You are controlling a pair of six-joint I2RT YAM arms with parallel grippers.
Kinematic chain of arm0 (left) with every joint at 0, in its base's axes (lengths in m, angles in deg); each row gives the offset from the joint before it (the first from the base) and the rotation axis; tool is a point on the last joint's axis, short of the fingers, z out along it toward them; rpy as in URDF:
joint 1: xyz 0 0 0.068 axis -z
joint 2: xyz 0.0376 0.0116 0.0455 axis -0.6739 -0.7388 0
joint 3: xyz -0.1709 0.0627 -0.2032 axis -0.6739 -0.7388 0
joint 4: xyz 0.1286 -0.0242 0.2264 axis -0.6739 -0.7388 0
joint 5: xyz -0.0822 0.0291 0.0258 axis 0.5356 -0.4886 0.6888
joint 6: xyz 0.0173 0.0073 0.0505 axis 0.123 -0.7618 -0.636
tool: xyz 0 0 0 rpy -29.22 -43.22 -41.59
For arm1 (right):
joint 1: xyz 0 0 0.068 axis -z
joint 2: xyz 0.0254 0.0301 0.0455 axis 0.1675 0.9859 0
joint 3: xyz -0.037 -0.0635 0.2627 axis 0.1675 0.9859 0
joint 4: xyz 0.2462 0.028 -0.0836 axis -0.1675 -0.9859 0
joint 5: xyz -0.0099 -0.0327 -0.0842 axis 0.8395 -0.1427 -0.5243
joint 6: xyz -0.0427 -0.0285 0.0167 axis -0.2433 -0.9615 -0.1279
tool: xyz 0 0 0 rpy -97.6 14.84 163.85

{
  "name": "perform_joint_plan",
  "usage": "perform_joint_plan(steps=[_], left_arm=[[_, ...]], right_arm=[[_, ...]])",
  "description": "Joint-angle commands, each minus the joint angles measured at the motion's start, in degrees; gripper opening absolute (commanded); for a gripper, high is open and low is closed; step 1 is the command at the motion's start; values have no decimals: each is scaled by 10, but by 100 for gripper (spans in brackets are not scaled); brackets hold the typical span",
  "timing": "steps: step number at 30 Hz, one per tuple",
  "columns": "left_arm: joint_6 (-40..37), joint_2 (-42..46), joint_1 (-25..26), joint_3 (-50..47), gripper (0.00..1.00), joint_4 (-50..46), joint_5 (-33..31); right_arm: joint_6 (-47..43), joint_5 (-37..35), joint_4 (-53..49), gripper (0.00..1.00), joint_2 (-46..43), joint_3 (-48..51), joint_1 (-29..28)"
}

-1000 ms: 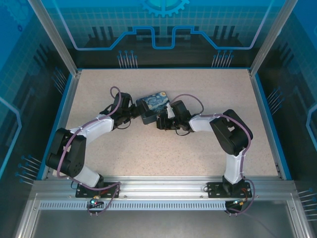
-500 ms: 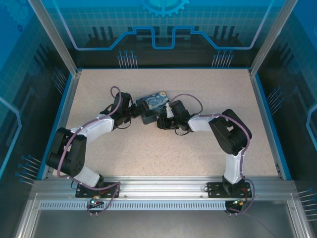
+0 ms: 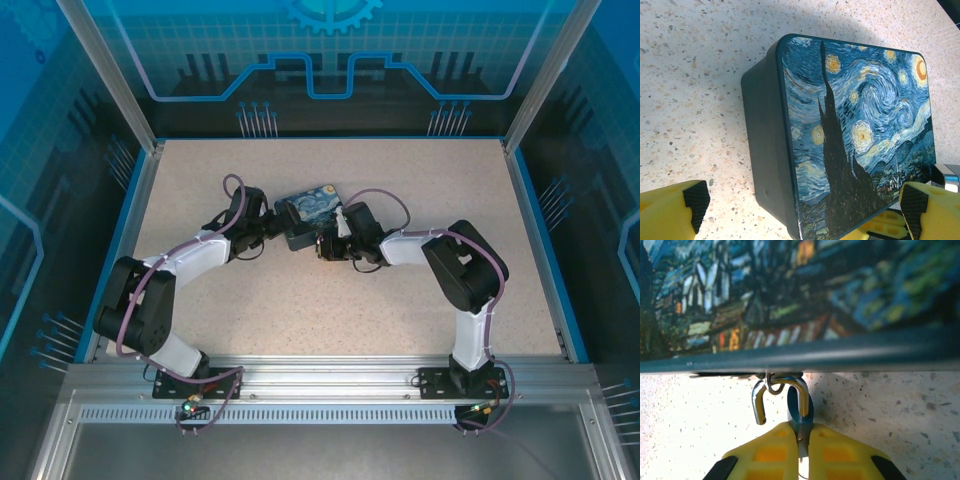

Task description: Unlock the padlock with the key

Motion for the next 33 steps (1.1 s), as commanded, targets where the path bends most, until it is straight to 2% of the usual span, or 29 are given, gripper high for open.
perform_joint_plan(steps=[1,11,24,33], left_arm=[[-22,-9,-5,24,99,-33,-25],[-61,-25,1,42,99,-83,-85],[-61,-64,19,50,99,-86,-114],[-43,-64,32,30,99,-77,-117]], right_arm=[[14,-2,-29,6,-11,13,6],[54,19,1,2,-22,38,17],[120,37,44,0,-32,64,25],[207,41,108,0,-31,87,30]])
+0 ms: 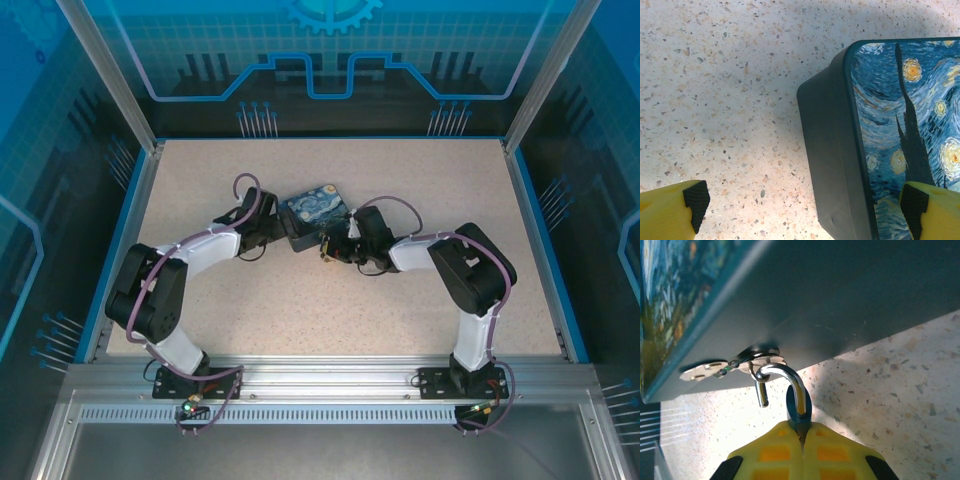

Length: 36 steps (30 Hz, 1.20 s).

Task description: Unlock the padlock with the key

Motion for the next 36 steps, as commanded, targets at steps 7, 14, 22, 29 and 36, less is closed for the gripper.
perform_joint_plan(steps=[7,14,22,29,36], left_arm=[[10,-8,11,-25,99,-3,-13],[12,-10,12,-29,99,0,-10],[9,-12,12,-30,99,0,-8],[5,-15,12,-30,98,-1,-4],[-2,-14,11,-26,96,-9,-2]], right_arm=[[136,8,82,0,3,47,16],[191,11,140,0,23,55,21],[218,0,156,0,30,54,26],[223,-22,141,0,29,49,35],[192,-38,72,0,28,15,37]])
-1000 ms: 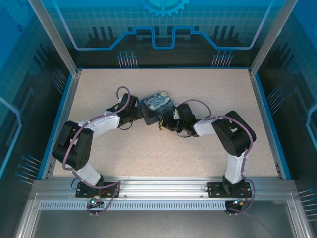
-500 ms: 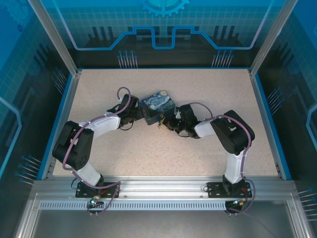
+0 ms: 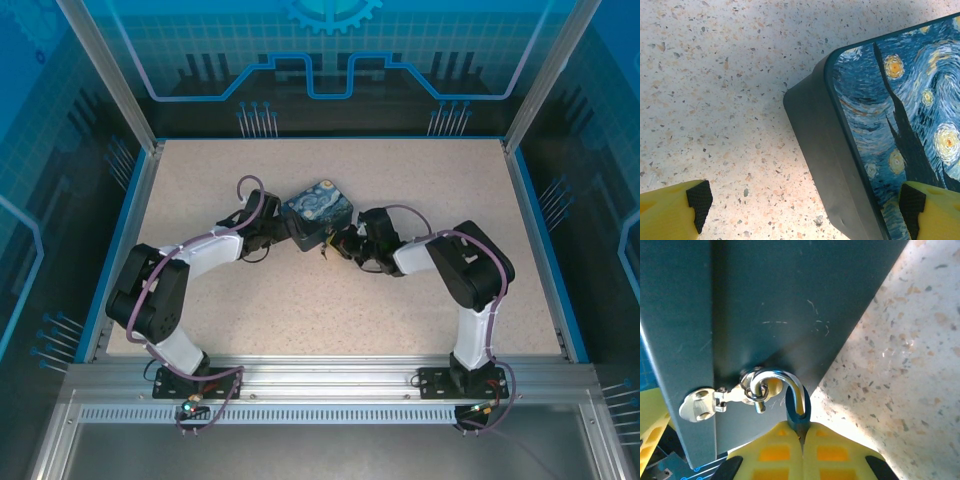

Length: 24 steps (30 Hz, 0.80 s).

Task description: Unlock the padlock with the key

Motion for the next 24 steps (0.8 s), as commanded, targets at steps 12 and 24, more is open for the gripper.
perform_joint_plan(steps=[12,24], left_arm=[[-7,-16,1,-8,95,-45,-3],[-9,-23,1,1,95,-49,-1]], right_arm=[[-65,-63,-129,0,4,-55,29],[-152,-17,-218,0,4,-103,51]])
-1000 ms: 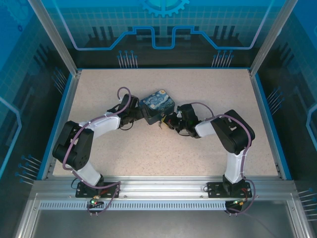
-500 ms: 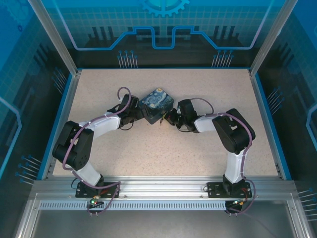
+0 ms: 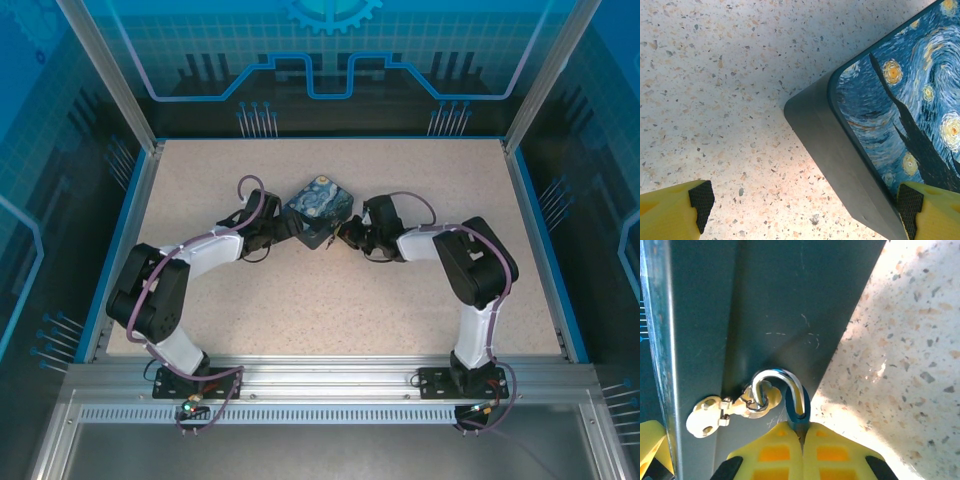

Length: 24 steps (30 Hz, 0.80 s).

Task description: Unlock the padlock with the key

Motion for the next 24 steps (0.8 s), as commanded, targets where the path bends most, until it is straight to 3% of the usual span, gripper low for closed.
perform_joint_plan(steps=[1,8,16,24], left_arm=[[-8,-20,1,2,94,-52,-9],[-6,-24,1,4,94,-52,-10],[-8,-24,1,8,94,-57,-10],[-15,-5,1,23,99,-71,-9]], right_arm=[[-64,-12,-111,0,4,-44,12],[-113,-65,-199,0,-1,-73,2],[-84,-50,-158,0,-13,-50,14],[-95,-26,-152,0,-88,16,65]])
